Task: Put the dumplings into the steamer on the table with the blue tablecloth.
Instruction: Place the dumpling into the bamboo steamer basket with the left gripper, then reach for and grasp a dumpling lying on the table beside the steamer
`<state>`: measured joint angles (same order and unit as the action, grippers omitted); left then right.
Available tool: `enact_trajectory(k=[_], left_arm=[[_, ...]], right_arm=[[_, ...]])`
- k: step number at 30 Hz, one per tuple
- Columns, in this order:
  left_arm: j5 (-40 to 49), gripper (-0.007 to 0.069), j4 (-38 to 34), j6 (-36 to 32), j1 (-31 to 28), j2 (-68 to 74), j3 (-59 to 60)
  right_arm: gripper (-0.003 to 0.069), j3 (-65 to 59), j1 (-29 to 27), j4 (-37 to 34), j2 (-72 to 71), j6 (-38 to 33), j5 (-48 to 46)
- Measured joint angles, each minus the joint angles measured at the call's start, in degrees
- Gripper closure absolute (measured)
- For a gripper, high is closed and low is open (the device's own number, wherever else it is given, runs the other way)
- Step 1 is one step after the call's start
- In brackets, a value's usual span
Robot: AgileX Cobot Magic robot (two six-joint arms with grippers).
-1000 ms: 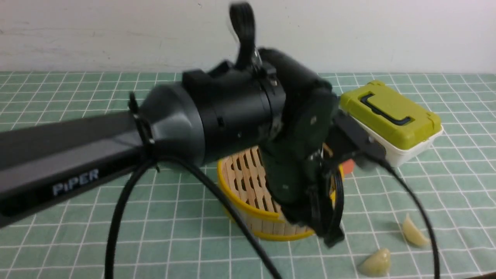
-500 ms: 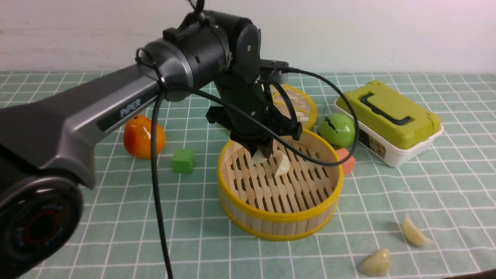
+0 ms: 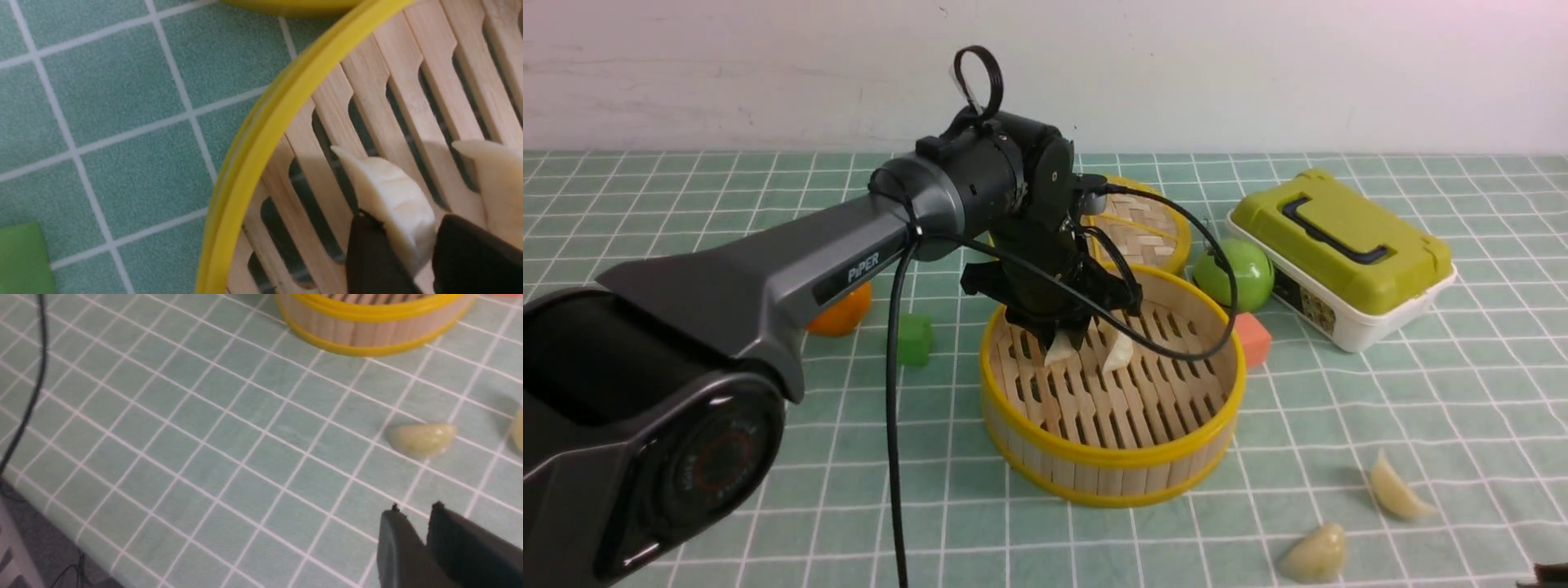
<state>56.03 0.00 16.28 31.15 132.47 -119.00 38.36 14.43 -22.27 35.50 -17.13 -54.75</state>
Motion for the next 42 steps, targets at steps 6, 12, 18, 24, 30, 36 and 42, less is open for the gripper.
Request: enact_trajectory(k=[6,12,18,24,30,36,42], left_arm=[[10.45,0.023,0.43,-0.58,0.0,-2.24,-7.48],[14.68,0.023,-0.72,-5.43,0.0,-10.14,-13.56],[15.21,0.0389,-1.74,-8.74,0.0,-27.01,-7.66],[15.21,0.0581,-1.68,-9.85,0.0,-42.75,8.24],[15.21,0.0638,-1.88,-10.39,0.0,-57.93,31.65],[15.09,0.0638,-3.44,-10.39,0.0,-71.03,50.8],[11.74,0.0638,-5.74,-10.39,0.0,-80.34,60.58]], right_arm=[[0.0544,2.48,0.2,8.15,7.71,10.08,0.44],[0.0533,6.86,4.51,10.63,19.93,11.67,1.26],[0.0467,10.83,9.02,12.93,36.56,15.12,2.98],[0.0288,15.08,8.43,18.25,47.26,20.58,6.71],[0.0132,17.04,3.77,28.17,53.24,27.76,10.72],[0.0123,17.27,-1.1,30.21,59.37,28.34,16.75],[0.0202,17.27,-1.85,30.42,63.96,28.34,21.56]])
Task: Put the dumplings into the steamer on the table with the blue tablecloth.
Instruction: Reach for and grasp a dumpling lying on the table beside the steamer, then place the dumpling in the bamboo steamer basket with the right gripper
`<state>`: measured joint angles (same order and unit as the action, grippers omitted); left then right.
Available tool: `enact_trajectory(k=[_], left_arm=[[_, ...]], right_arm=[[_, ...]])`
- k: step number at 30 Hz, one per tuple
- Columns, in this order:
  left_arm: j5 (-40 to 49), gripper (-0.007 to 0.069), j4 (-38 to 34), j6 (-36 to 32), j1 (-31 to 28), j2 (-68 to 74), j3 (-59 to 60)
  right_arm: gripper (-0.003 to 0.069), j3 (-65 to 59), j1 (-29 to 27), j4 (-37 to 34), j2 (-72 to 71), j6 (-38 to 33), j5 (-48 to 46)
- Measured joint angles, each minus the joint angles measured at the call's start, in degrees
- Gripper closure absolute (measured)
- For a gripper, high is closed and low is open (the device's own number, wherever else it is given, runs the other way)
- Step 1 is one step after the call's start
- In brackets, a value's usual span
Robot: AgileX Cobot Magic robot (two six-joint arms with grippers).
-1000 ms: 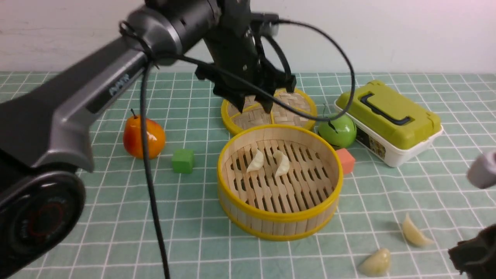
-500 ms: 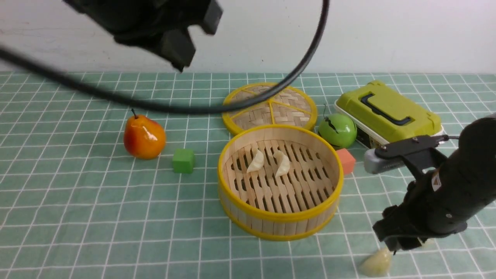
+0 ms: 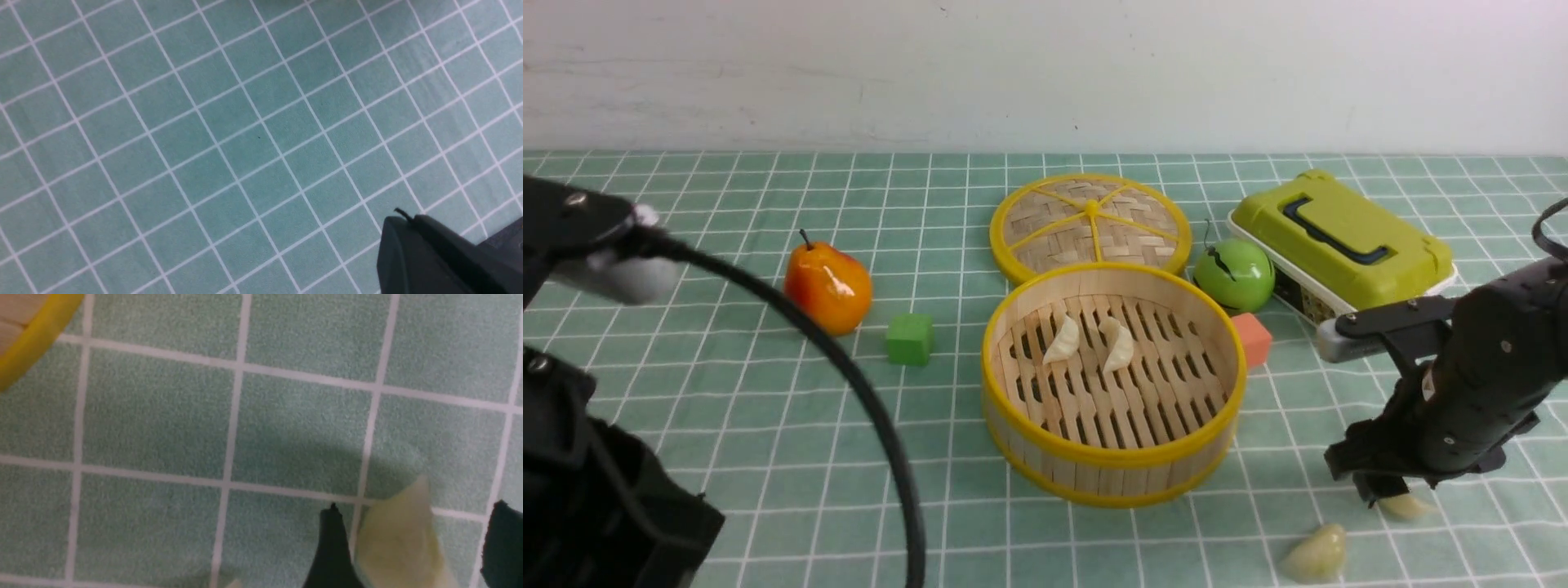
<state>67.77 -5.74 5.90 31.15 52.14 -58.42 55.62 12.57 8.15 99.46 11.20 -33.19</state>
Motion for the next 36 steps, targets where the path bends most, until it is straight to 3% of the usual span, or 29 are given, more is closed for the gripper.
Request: enact_trajectory(k=[6,9,14,18,22,25,36], left_arm=[[-2.99,0.0638,-1.75,0.05,0.0,-7.77,4.3],[-3.21,0.0638,-1.76,0.05,0.0,-9.65,4.3],[-3.15,0.0638,-1.76,0.05,0.0,-11.04,4.34],[-3.23,0.0638,-1.76,0.05,0.0,-11.04,4.41],[-3.73,0.0638,-1.76,0.0,0.0,-11.04,4.41],[-3.73,0.0638,-1.67,0.0,0.0,-11.04,4.47],[-0.04,0.0638,-1.6,0.0,0.0,-11.04,4.52]], right_arm=[[0.045,0.07,0.0,0.04,1.29,0.0,3.39],[0.0486,1.46,0.0,1.06,1.17,-0.06,2.18],[0.0491,8.26,1.18,0.67,0.0,-0.17,-6.39],[0.0491,17.77,6.19,-4.16,-0.79,-2.79,-10.58],[0.0491,27.26,13.91,-12.06,2.89,-7.48,-9.71],[0.0491,31.65,17.96,-14.14,8.06,-8.18,-8.56],[0.0483,38.37,21.49,-15.07,20.13,-8.45,-7.6]])
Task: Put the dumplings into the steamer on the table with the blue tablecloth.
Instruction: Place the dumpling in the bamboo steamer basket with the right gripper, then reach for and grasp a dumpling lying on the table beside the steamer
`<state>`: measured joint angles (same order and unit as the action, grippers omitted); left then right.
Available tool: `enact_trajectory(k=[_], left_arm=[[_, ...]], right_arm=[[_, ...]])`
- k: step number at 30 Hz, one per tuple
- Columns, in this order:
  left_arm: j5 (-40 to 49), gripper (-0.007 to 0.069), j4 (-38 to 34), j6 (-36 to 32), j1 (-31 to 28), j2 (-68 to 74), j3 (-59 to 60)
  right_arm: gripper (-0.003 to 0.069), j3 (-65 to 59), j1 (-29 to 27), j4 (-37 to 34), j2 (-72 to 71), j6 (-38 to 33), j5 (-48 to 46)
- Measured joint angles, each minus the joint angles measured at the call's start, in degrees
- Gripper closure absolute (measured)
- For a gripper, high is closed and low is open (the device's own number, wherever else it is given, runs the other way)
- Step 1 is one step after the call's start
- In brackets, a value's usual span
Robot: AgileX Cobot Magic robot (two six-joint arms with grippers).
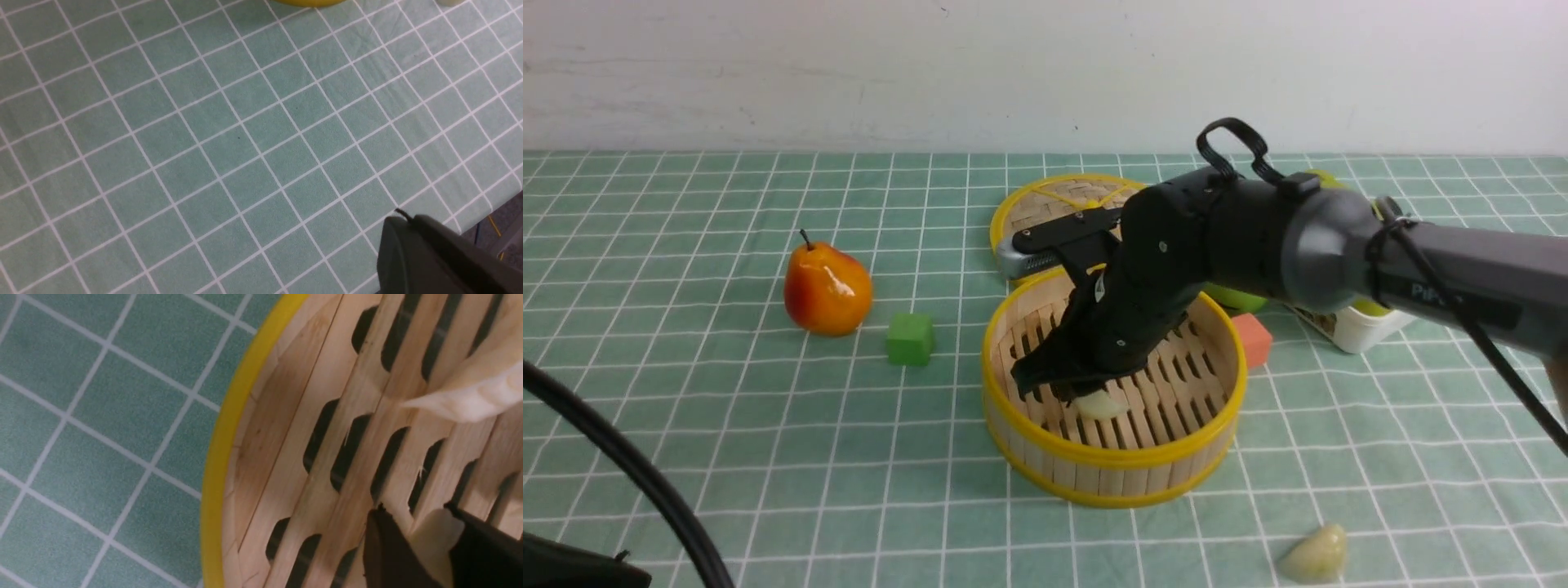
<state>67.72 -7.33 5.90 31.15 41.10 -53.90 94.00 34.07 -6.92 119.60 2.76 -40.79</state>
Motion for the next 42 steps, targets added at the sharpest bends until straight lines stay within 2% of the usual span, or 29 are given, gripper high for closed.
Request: enact_trajectory(k=[2,4,6,7,9,13,16,20,25,28,33,42], left_arm=[[0.29,0.0638,0.0,0.0,0.0,0.0,0.0],[0.4,0.0638,0.0,0.0,0.0,0.0,0.0],[0.4,0.0638,0.0,0.0,0.0,0.0,0.0],[0.4,0.0638,0.0,0.0,0.0,0.0,0.0],[0.44,0.0636,0.0,0.0,0.0,0.0,0.05],[0.44,0.0633,0.0,0.0,0.0,0.0,0.05],[0.44,0.0629,0.0,0.0,0.0,0.0,0.05],[0.44,0.0625,0.0,-0.04,0.0,0.0,0.05],[0.44,0.0622,0.0,-1.13,0.0,0.0,0.05],[0.44,0.0621,0.0,-1.51,0.0,0.0,0.05],[0.44,0.0616,-0.1,-1.56,0.0,0.0,0.05],[0.52,0.0607,-0.1,-1.56,0.0,0.0,0.05]], right_arm=[[0.0437,0.4,-0.07,-0.2,0.0,0.11,-0.91],[0.0335,1.28,-0.07,-0.26,-0.13,0.7,-4.85],[0.0288,1.82,-0.07,0.08,-0.39,0.76,-7.45],[0.0225,2.48,-0.07,1.07,-1.48,0.76,-11.29],[0.0149,3.03,-0.07,3.3,-4.1,0.36,-17.46],[0.0092,1.78,-0.07,8.76,-12.07,0.1,-25.34],[0.0088,-3.72,-0.07,12.61,-19.33,1.13,-26.65],[0.0097,-15.53,-0.13,14.41,-27.82,5.81,-24.05],[0.0117,-28.72,-0.18,15.26,-32.79,14.3,-17.02],[0.0119,-35.6,-1.56,15.84,-32.43,23.2,-10.36],[0.0122,-39.55,-6.53,15.98,-29.64,33.0,-0.54],[0.0122,-39.61,-8.51,14.99,-23.23,35.33,3.14]])
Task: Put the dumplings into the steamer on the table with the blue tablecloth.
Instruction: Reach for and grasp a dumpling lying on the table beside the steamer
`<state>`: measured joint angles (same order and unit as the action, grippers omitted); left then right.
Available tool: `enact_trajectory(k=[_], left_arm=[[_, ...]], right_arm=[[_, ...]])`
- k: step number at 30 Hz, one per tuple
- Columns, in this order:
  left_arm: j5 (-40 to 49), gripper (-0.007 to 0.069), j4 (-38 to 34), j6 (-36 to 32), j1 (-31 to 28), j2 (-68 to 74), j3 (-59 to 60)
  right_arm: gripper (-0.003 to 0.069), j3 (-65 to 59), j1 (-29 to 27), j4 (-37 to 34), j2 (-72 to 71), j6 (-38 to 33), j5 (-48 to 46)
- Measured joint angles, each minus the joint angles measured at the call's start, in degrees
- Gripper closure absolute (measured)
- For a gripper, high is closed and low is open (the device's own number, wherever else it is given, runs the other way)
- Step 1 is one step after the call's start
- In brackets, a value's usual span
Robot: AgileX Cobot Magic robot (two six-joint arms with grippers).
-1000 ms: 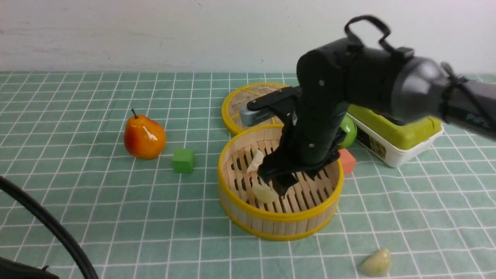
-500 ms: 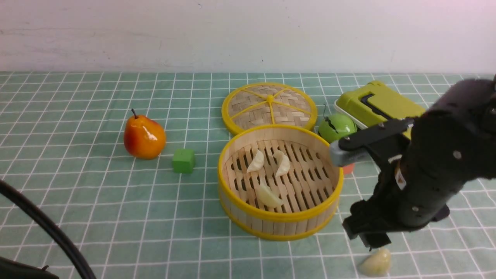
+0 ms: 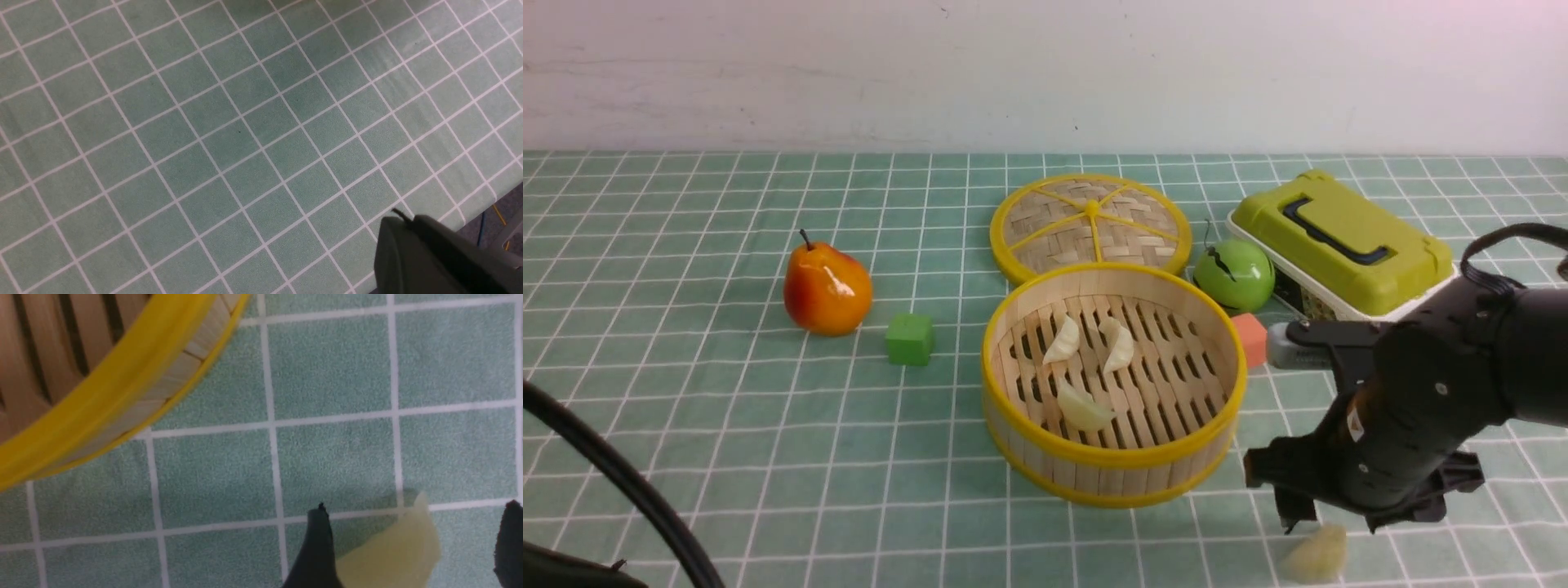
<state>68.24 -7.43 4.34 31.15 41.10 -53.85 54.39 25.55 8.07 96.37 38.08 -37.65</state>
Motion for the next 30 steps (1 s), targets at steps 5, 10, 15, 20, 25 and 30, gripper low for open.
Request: enact_trajectory(k=[5,10,15,20,25,30], left_arm=[[0.02,0.0602,0.0,-0.96,0.0,0.0,0.0],[-0.03,0.0596,0.0,-1.35,0.0,0.0,0.0],[-0.07,0.059,0.0,-1.46,0.0,0.0,0.01],[-0.07,0.0586,0.0,-1.46,0.0,0.0,0.01],[-0.07,0.0587,0.0,-1.46,0.0,0.0,0.01],[-0.07,0.0581,0.0,-1.46,0.0,0.0,0.01]], right_arm=[[0.0132,0.0,-0.05,-0.83,2.04,0.02,-0.26],[0.0171,0.0,-0.05,-3.0,2.16,-0.45,-0.91],[0.0246,0.0,-0.05,-5.62,2.16,-3.61,-3.55],[0.0316,0.0,-0.05,-6.12,2.16,-4.8,-4.46],[0.0365,0.0,-0.05,-6.12,2.16,-5.05,-4.58],[0.043,0.0,-0.05,-6.01,2.16,-6.9,-4.7]])
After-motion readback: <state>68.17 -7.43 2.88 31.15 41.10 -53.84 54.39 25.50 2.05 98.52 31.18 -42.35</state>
